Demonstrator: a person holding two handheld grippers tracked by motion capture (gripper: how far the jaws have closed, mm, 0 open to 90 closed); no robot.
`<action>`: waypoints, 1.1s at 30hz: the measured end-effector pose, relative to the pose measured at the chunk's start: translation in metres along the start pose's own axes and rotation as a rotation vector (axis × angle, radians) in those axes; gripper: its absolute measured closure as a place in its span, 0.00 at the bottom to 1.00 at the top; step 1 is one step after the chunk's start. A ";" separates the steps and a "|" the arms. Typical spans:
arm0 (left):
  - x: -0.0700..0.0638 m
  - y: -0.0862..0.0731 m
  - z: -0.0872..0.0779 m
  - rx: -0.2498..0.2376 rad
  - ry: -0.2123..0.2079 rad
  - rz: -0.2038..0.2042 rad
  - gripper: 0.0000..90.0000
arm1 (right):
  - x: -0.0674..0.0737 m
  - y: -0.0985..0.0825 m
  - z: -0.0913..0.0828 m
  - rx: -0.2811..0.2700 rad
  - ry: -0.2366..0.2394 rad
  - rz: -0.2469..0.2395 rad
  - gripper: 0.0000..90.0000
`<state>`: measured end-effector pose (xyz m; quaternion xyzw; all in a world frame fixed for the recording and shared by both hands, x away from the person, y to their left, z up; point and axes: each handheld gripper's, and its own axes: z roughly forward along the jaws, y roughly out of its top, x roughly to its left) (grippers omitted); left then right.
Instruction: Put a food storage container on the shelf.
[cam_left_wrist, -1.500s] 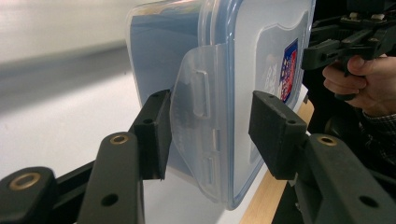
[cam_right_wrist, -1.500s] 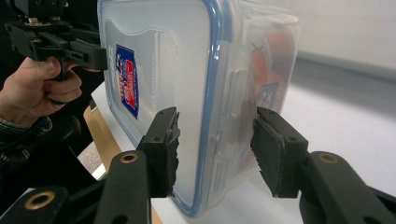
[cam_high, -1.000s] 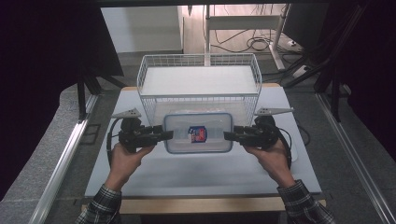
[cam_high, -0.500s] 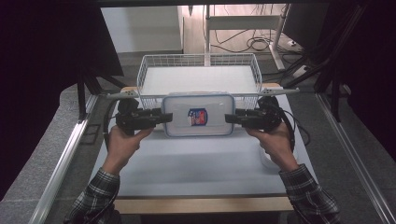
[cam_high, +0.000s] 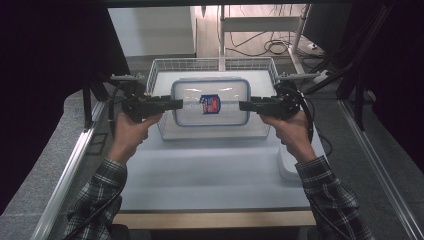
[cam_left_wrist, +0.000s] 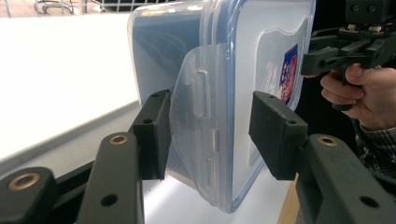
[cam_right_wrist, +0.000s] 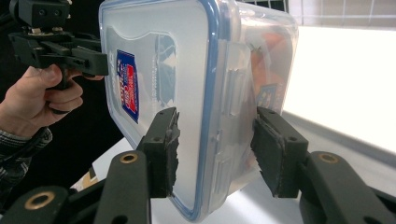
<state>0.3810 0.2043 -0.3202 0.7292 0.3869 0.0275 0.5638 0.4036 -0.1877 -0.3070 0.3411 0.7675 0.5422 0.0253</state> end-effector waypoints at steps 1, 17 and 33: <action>0.002 0.003 0.001 0.000 -0.002 -0.003 0.55 | -0.001 0.003 0.001 -0.002 -0.001 0.005 0.58; 0.033 0.034 0.025 -0.012 0.009 -0.036 0.55 | -0.037 0.035 0.017 -0.017 -0.019 0.054 0.57; 0.044 0.036 0.037 -0.049 0.038 -0.039 0.52 | -0.054 0.040 0.030 -0.015 -0.037 0.083 0.55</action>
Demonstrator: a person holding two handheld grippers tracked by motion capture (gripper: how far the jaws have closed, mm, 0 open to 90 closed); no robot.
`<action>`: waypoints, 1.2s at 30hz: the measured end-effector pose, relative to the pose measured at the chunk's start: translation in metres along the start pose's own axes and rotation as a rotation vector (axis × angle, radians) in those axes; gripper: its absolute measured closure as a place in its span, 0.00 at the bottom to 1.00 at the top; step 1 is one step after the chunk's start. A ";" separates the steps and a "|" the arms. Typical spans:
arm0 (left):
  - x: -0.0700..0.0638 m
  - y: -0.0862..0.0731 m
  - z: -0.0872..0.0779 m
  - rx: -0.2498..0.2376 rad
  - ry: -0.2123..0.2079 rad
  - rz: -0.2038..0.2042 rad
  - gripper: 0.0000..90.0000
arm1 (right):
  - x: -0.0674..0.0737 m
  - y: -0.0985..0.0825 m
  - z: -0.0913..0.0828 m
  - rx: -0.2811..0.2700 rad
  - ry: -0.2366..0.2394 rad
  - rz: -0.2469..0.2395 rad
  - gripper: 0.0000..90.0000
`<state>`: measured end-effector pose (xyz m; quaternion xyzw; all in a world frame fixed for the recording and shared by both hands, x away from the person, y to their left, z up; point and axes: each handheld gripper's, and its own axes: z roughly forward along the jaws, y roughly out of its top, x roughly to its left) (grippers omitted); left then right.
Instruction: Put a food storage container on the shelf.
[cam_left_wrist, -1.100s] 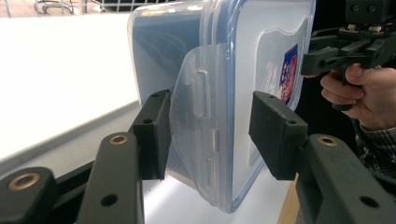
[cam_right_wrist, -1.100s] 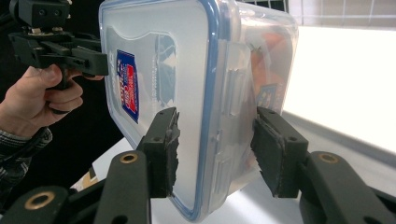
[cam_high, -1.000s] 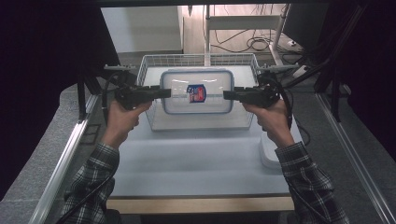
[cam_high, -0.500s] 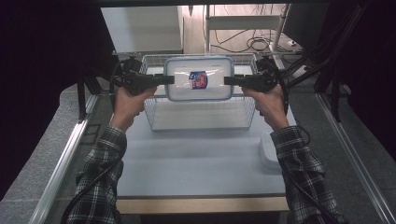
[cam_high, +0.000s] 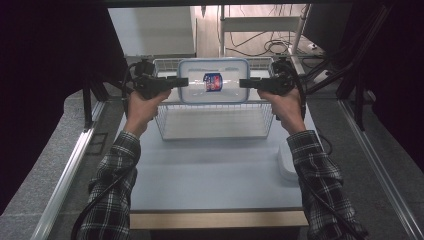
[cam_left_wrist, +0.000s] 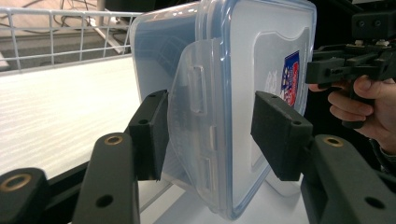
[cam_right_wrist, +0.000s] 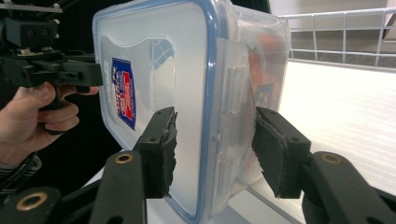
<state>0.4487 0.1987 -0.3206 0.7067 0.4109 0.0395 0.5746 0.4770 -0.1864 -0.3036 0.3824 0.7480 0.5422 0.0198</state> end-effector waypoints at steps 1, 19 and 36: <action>0.000 -0.001 0.000 -0.004 0.001 -0.002 0.52 | 0.001 0.000 0.000 0.001 -0.007 -0.007 0.55; -0.002 -0.011 0.012 0.051 0.096 0.050 0.51 | 0.000 0.002 0.006 0.005 -0.061 0.012 0.48; -0.001 -0.009 0.010 0.004 0.074 0.016 0.49 | 0.000 0.001 0.015 -0.010 -0.145 0.026 0.49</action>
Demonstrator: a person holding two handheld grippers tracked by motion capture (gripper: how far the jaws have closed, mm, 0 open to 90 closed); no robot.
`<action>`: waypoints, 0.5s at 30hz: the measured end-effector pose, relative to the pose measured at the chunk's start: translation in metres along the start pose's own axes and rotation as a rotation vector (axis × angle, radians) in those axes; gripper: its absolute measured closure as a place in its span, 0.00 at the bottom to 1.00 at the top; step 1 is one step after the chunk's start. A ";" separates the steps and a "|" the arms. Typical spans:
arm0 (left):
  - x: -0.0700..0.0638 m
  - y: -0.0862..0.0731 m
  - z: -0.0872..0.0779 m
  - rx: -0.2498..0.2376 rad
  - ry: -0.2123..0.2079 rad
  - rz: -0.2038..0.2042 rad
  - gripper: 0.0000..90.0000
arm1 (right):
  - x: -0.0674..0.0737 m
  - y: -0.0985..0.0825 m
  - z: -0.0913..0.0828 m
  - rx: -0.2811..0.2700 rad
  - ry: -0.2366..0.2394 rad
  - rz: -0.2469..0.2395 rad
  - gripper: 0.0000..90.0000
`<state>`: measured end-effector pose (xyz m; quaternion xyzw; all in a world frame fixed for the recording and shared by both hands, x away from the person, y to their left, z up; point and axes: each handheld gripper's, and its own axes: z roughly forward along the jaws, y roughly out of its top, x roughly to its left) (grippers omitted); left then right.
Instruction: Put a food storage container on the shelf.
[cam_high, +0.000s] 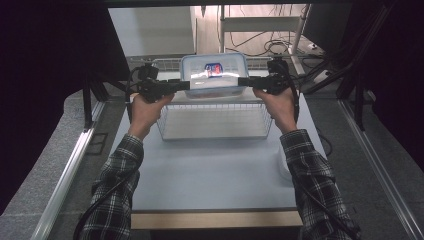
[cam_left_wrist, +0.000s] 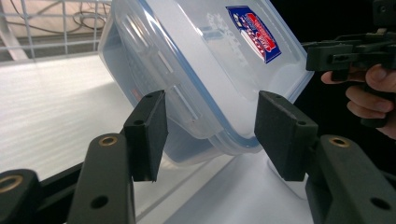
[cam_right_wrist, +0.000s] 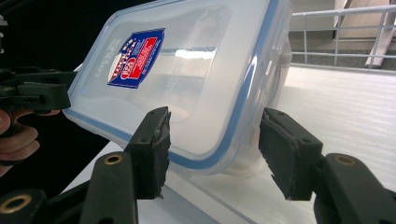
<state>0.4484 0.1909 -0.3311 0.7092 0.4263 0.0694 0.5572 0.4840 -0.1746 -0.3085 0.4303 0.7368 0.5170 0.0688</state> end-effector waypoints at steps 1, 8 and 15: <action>-0.001 0.000 0.000 -0.007 0.017 0.013 0.49 | 0.000 0.000 0.000 -0.004 0.000 0.004 0.49; -0.005 0.004 0.000 -0.047 0.111 0.041 0.49 | 0.001 0.000 -0.005 -0.046 -0.005 -0.009 0.53; -0.003 0.005 -0.001 -0.061 0.143 0.052 0.47 | 0.004 -0.004 -0.003 -0.035 -0.013 -0.045 0.57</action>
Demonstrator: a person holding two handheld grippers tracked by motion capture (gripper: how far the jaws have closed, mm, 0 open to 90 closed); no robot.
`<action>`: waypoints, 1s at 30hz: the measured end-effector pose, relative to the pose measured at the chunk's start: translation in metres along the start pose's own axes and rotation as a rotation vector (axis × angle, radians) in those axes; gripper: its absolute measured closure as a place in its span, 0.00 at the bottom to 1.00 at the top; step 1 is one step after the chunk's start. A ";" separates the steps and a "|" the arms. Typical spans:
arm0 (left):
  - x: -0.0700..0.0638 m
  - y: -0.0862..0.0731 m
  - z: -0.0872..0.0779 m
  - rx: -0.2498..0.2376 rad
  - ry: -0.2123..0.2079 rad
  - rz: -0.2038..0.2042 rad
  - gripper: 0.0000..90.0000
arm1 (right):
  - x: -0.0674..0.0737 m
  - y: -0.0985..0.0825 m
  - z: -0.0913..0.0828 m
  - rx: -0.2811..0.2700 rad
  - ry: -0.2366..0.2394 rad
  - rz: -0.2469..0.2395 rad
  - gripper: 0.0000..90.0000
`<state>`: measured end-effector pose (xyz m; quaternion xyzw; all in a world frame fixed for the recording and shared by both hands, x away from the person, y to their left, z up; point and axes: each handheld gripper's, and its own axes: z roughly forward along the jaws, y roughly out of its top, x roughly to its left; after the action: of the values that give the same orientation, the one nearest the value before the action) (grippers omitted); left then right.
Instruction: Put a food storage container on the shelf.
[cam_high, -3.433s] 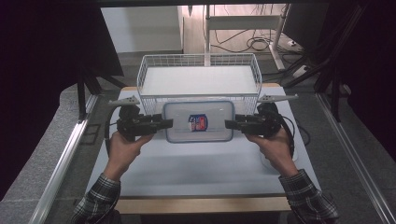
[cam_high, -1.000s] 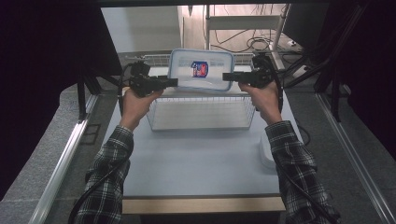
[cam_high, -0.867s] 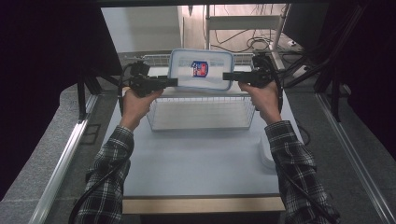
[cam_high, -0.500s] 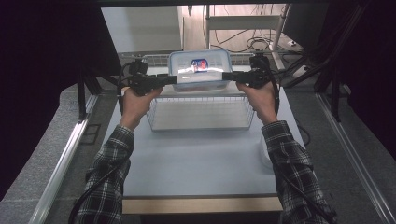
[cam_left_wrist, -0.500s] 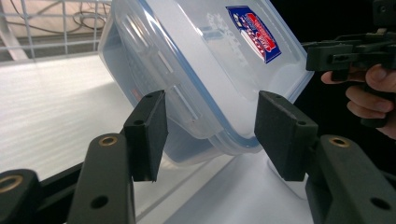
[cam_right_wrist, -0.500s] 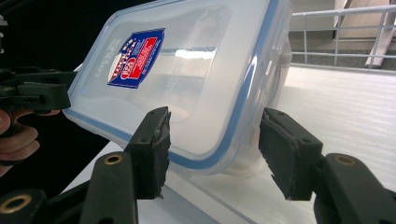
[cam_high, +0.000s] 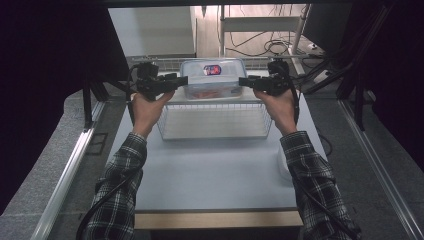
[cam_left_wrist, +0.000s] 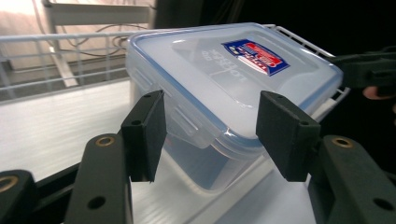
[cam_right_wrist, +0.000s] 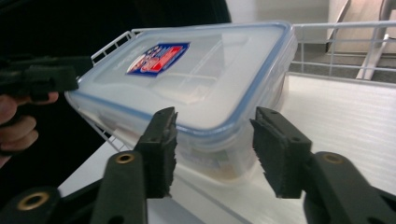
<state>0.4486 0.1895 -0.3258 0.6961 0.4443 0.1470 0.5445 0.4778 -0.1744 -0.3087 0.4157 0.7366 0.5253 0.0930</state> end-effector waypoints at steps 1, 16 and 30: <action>0.001 0.000 0.000 0.001 0.005 0.002 0.48 | 0.000 -0.001 0.000 0.005 0.008 -0.001 0.59; -0.009 0.005 -0.005 -0.027 0.011 0.045 0.43 | 0.003 -0.010 -0.006 -0.026 0.033 -0.058 0.49; -0.021 -0.028 -0.024 0.000 -0.063 0.105 0.30 | 0.014 -0.031 -0.016 -0.052 0.038 -0.142 0.28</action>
<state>0.4076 0.1879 -0.3360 0.7228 0.3900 0.1534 0.5495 0.4436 -0.1786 -0.3237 0.3498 0.7519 0.5443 0.1266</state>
